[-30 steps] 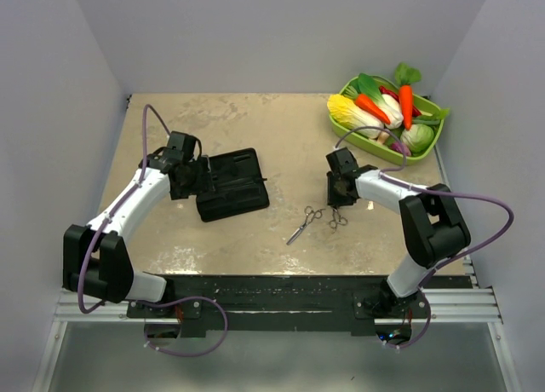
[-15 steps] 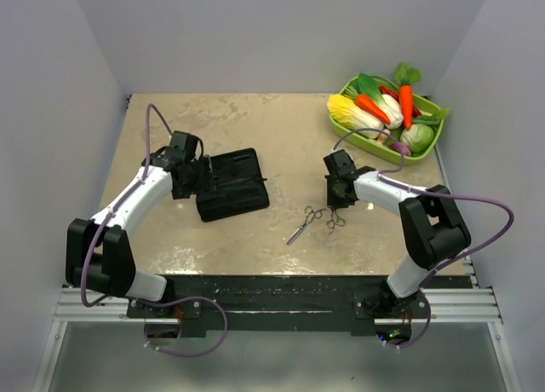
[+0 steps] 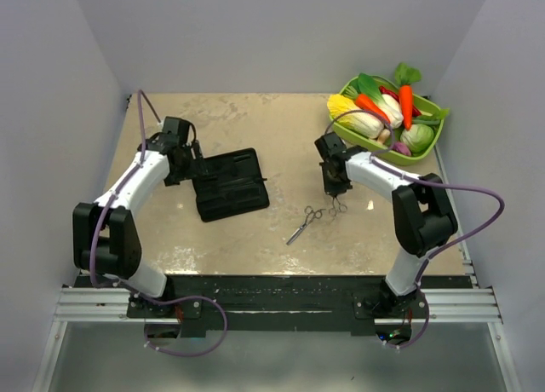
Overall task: Sort the hair-cutting tools
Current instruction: Pick up the scissors from the center of the board, then adjust the hairdressing tool bag at the center of the board.
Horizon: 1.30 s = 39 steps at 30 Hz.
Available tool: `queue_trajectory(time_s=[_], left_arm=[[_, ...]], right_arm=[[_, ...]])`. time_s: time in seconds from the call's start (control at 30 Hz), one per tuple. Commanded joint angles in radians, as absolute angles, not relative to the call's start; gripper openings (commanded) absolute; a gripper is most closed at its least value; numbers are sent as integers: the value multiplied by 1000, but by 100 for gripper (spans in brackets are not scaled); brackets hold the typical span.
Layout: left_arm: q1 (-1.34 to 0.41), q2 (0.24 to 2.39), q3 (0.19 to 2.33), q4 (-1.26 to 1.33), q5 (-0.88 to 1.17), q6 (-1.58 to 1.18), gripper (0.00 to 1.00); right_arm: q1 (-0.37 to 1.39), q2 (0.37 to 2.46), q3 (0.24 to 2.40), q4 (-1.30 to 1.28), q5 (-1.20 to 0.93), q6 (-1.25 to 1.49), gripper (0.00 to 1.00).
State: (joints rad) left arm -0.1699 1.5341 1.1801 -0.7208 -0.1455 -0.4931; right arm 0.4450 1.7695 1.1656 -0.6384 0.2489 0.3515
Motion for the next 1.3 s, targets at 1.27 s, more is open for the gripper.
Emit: queue_trajectory(time_s=[1.27], left_arm=[[-234, 1986, 1227, 43, 284, -345, 55]], right_arm=[[629, 1623, 1425, -790, 158, 124, 0]])
